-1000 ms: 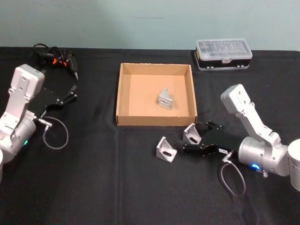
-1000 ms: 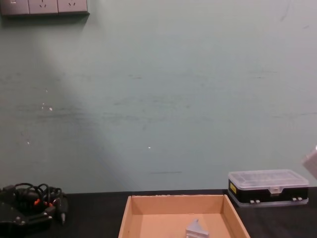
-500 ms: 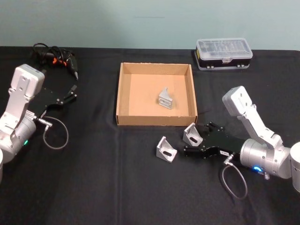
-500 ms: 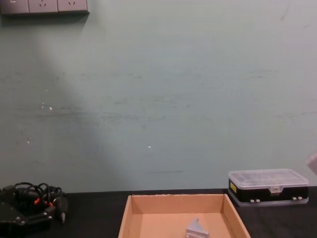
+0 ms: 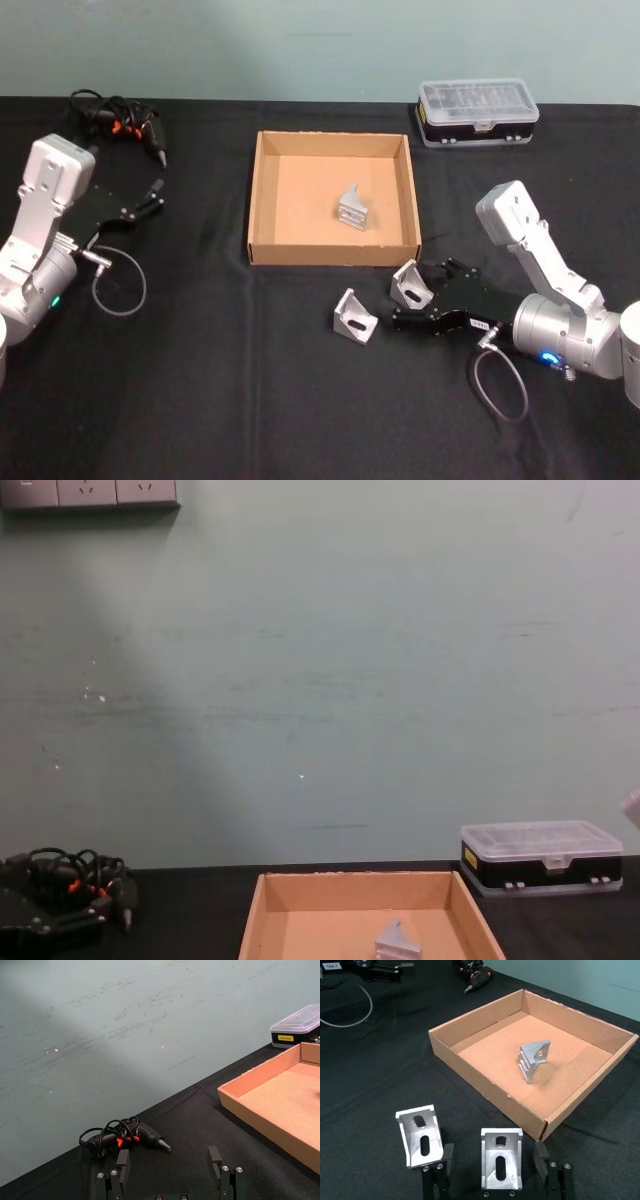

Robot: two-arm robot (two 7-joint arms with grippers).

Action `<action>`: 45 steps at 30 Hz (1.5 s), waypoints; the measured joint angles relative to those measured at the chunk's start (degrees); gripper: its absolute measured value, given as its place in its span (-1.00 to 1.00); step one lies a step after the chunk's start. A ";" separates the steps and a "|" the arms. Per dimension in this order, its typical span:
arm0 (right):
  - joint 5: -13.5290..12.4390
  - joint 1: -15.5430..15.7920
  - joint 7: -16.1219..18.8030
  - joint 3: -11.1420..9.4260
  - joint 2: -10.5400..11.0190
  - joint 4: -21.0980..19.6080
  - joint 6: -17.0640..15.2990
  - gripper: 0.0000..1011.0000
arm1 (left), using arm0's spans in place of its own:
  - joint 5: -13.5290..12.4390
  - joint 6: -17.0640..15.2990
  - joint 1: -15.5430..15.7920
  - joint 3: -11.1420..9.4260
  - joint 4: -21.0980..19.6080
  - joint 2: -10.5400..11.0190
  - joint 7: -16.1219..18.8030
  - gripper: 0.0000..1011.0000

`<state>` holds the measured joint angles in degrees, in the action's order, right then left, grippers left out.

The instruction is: Use one hand to pick up the angle iron from the table and place it into the box.

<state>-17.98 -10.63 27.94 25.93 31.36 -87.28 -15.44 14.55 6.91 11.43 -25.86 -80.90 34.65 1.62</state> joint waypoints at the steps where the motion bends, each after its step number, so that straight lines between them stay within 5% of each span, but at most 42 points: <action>1: 0.00 0.00 0.00 0.00 0.00 0.00 0.00 0.97 | 0.00 0.00 0.00 0.00 0.00 0.00 0.00 1.00; 21: 0.06 0.00 -0.06 0.03 0.00 0.00 -0.05 -0.09 | 0.00 0.00 0.00 0.00 0.00 0.00 0.00 1.00; 45: -0.12 0.80 -0.04 -0.39 0.46 -1.16 0.65 -0.11 | 0.00 0.00 0.00 0.00 0.00 0.00 0.00 1.00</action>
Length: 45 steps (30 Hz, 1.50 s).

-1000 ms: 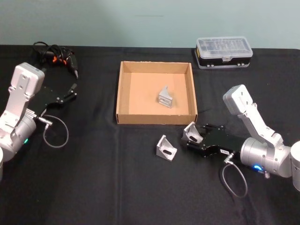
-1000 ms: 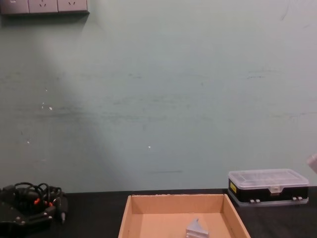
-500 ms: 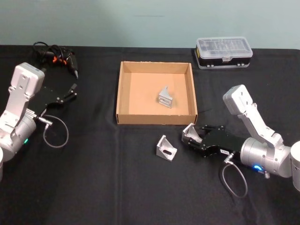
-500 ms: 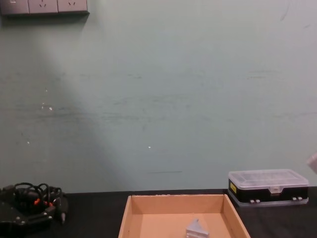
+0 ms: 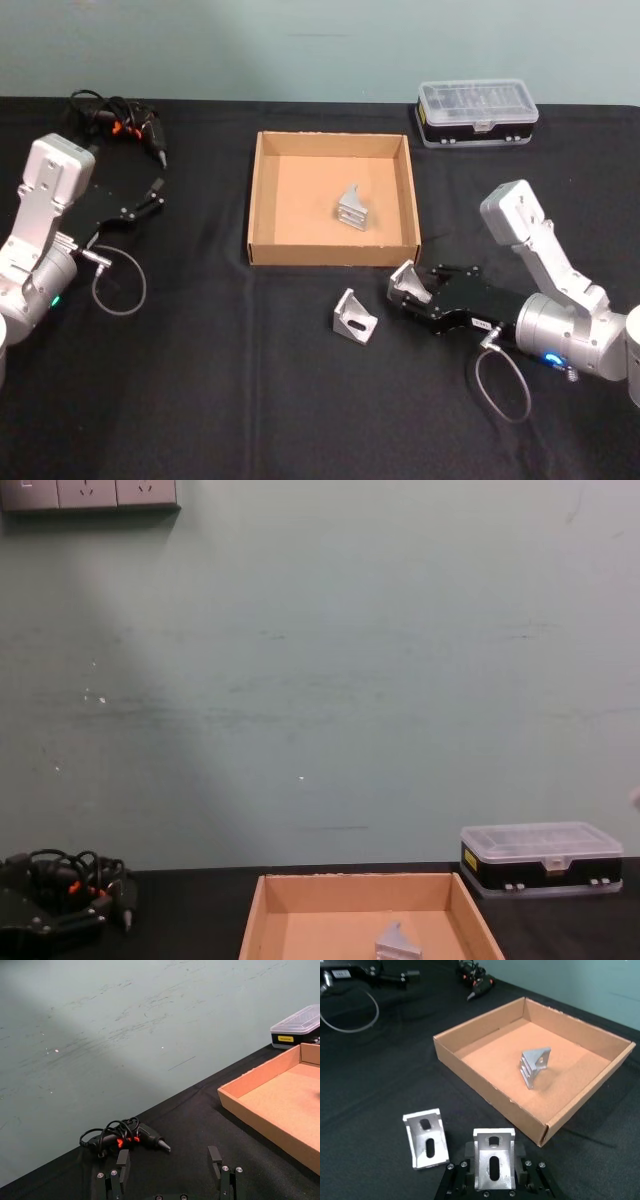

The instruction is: Use one hand to pick up the angle iron from the table and place it into the box.

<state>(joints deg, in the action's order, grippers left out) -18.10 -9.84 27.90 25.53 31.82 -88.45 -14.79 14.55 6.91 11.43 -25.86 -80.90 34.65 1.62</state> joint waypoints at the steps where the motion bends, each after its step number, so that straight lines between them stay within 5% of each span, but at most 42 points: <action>1: -0.33 0.33 0.00 -0.29 0.18 -0.63 0.06 -0.11 | 0.00 0.00 0.00 0.00 0.00 0.00 0.00 1.00; 11: -3.63 0.87 0.03 -2.60 1.44 -5.80 -1.15 -0.11 | 0.00 0.00 0.00 0.00 0.00 0.00 0.00 1.00; 22: -6.70 -5.52 -0.83 -2.64 0.59 -5.33 -6.76 -0.11 | 0.00 0.00 0.00 0.00 0.00 0.00 0.00 1.00; 31: -4.75 -15.11 -1.91 1.56 -3.59 3.51 -9.44 -0.11 | 0.00 0.00 0.00 0.00 0.00 0.00 0.00 1.00; 45: -2.13 -23.96 -3.84 3.28 -12.54 20.11 -6.03 -0.11 | 0.00 0.00 0.00 0.00 0.00 0.00 0.00 1.00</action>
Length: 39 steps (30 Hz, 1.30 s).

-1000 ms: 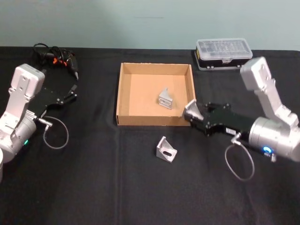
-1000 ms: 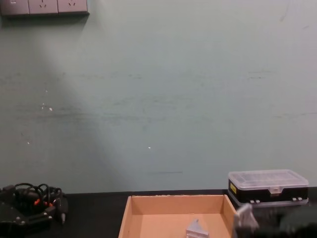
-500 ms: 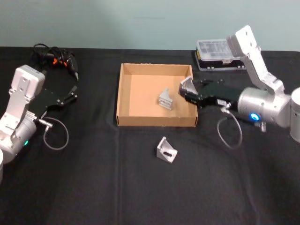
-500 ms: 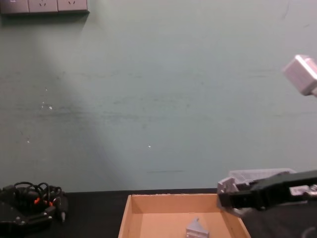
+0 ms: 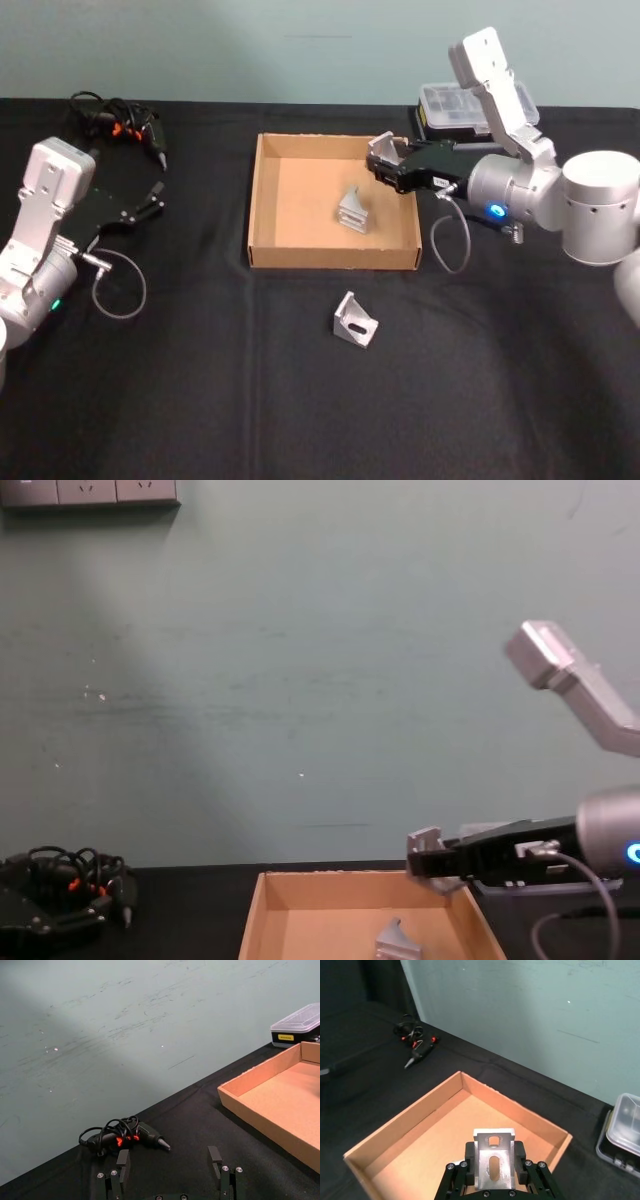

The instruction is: Use one hand to pick up the angle iron from the table and place it into the box.

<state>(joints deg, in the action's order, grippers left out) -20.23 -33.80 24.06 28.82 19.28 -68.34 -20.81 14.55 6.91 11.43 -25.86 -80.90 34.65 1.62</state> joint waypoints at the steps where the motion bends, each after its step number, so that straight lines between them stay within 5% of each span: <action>1: 0.14 -0.26 -0.05 0.06 -0.32 0.57 0.18 -0.11 | 0.00 0.00 0.00 0.00 0.00 0.00 0.00 1.00; 18: 4.62 -4.08 -2.50 0.42 -6.13 10.48 1.35 -0.11 | 0.00 0.00 0.00 0.00 0.00 0.00 0.00 1.00; 34: 5.10 -4.26 -2.35 0.42 -6.53 11.17 1.42 -0.09 | 0.00 0.00 0.00 0.00 0.00 0.00 0.00 1.00; 39: 5.05 -4.25 -2.34 0.39 -6.51 11.11 1.41 0.24 | 0.00 0.00 0.00 0.00 0.00 0.00 0.00 1.00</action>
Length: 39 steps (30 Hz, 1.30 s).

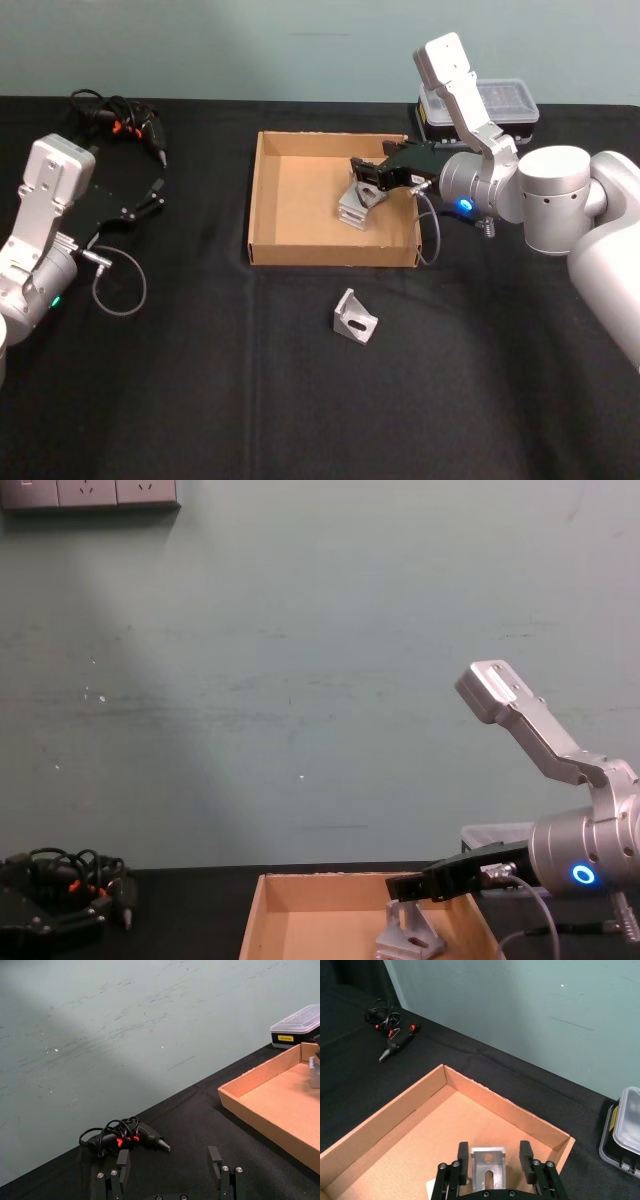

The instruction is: Use one hand to pick up the angle iron from the table and place it into the box.

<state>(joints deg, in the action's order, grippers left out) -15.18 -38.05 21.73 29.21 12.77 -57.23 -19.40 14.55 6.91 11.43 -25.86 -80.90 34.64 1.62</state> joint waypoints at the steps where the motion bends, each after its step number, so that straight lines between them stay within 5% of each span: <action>1: -0.01 0.01 0.00 -0.01 0.01 -0.01 0.00 0.30 | 0.00 0.00 0.00 0.00 0.00 0.00 0.00 1.00; 14: -0.06 0.07 0.00 -0.01 0.06 -0.09 0.00 0.98 | 0.00 0.00 0.00 0.00 0.00 0.00 0.00 1.00; 39: 0.40 1.91 0.93 -1.31 0.51 -2.65 0.71 0.98 | 0.00 0.00 0.00 0.00 0.00 0.00 0.00 1.00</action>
<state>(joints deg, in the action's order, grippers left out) -14.77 -36.14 22.66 27.90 13.28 -59.88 -18.70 14.55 6.91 11.43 -25.86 -80.90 34.65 1.62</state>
